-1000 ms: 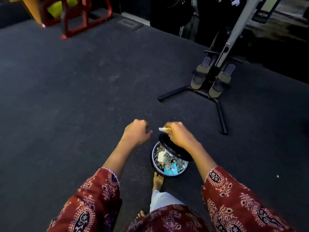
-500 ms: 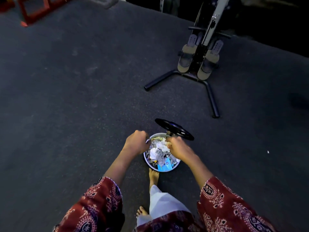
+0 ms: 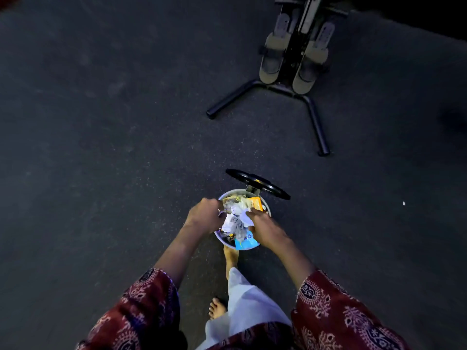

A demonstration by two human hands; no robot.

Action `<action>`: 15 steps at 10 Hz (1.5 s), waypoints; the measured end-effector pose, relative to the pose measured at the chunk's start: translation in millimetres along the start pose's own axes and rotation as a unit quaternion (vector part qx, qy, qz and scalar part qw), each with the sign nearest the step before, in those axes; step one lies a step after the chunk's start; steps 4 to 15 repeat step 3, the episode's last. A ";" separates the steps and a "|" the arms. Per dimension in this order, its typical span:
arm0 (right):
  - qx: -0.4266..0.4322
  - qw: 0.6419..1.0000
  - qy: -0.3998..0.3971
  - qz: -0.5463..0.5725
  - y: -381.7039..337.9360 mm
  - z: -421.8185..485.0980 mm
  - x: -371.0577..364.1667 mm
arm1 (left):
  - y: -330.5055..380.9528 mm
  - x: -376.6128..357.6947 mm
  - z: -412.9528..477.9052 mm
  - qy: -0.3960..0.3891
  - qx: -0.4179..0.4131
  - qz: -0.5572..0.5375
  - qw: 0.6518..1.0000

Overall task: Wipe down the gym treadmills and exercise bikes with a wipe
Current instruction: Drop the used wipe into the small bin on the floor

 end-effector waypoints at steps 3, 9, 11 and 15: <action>-0.067 0.973 0.066 0.213 2.9 -5.5 5.6 | -13.7 -9.6 -5.8 0.034 -0.011 -0.082 0.996; -0.067 0.973 0.066 0.213 2.9 -5.5 5.6 | -13.7 -9.6 -5.8 0.034 -0.011 -0.082 0.996; -0.067 0.973 0.066 0.213 2.9 -5.5 5.6 | -13.7 -9.6 -5.8 0.034 -0.011 -0.082 0.996; -0.067 0.973 0.066 0.213 2.9 -5.5 5.6 | -13.7 -9.6 -5.8 0.034 -0.011 -0.082 0.996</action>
Point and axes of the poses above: each hand's wrist, its own z-axis towards the middle knuckle, its own x-axis out of the back of the hand, y = z × x, the point moved 9 cm from there along z, towards the middle knuckle, and after that the axes turned 7 degrees about z, right-handed, at the moved point
